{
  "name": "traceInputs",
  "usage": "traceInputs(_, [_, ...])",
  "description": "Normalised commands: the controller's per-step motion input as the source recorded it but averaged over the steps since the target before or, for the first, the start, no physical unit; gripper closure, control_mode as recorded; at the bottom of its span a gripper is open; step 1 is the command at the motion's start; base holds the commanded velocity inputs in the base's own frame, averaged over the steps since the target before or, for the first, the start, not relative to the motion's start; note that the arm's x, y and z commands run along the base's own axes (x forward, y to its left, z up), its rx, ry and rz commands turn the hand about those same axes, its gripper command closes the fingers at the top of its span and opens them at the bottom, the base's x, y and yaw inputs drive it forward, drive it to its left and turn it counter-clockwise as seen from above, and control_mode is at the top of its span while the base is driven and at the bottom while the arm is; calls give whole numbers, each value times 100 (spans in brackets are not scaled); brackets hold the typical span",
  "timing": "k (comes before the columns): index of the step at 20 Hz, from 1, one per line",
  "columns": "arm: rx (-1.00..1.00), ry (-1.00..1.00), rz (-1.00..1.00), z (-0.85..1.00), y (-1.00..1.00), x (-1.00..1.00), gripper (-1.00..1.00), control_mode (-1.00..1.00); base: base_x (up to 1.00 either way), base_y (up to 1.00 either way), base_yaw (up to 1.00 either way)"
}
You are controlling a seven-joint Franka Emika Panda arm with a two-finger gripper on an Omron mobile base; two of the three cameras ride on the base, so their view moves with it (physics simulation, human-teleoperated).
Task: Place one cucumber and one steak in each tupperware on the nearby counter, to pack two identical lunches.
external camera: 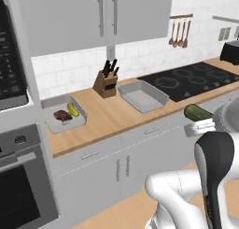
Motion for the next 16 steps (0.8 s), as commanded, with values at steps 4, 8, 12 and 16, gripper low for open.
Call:
traceInputs(4, [0, 0, 0, 0, 0, 0, 100, 100, 100, -42, 28])
traceInputs(8, [0, 0, 0, 0, 0, 0, 100, 100, 100, -51, 26])
traceInputs(12, [0, 0, 0, 0, 0, 0, 100, 100, 99, -41, 20])
traceInputs(16, [1, 11, 9, -35, 0, 24, 100, -100, 38, -7, 9])
